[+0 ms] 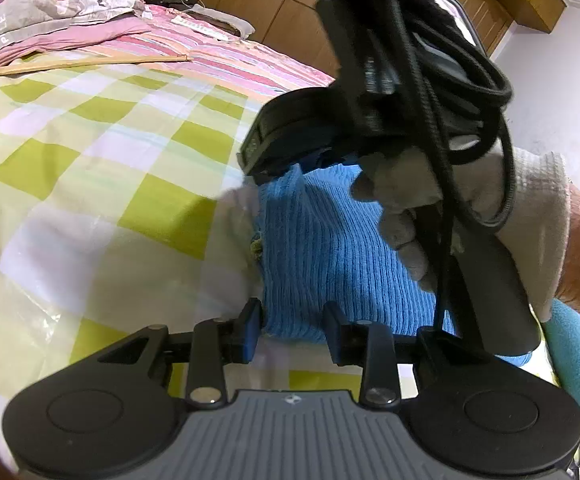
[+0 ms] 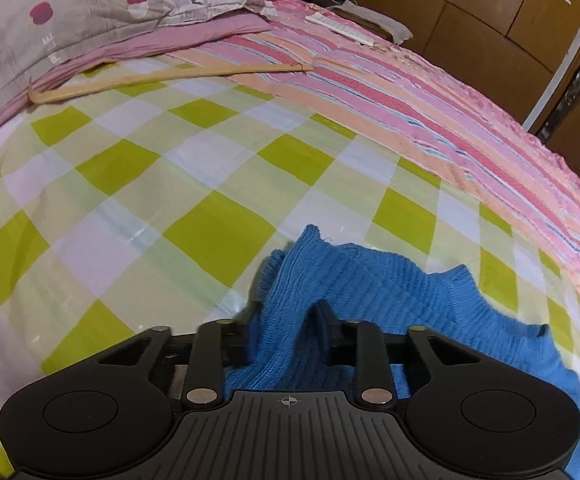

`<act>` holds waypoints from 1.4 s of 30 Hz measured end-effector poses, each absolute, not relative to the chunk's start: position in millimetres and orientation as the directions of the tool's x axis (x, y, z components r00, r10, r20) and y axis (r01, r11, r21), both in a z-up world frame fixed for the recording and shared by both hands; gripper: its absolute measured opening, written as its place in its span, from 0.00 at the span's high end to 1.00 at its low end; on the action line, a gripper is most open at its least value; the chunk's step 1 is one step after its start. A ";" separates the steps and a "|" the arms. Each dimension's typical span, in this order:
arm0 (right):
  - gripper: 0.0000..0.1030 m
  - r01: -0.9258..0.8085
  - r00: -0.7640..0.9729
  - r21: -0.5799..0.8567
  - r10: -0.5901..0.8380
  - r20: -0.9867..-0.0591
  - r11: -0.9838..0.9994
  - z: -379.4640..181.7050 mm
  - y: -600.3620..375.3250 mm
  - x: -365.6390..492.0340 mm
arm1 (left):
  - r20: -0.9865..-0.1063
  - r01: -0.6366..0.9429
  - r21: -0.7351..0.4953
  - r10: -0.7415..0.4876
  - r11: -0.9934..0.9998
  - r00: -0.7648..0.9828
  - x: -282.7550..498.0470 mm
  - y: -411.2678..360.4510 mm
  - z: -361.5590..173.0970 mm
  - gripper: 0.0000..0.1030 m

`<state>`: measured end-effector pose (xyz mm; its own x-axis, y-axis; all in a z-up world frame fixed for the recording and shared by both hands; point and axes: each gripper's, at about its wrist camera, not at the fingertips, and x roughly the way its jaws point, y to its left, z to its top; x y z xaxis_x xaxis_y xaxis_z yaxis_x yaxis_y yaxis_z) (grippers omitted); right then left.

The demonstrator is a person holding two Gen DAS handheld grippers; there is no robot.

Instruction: Fold small clothes

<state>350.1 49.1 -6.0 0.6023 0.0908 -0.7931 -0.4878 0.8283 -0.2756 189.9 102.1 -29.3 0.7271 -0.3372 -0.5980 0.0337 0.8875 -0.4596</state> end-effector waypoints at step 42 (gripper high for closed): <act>0.90 -0.294 0.630 0.215 0.358 -0.689 0.931 81.6 -139.9 336.1 | -0.484 0.174 -0.268 -0.288 0.948 0.826 207.2 8.0 13.0 0.77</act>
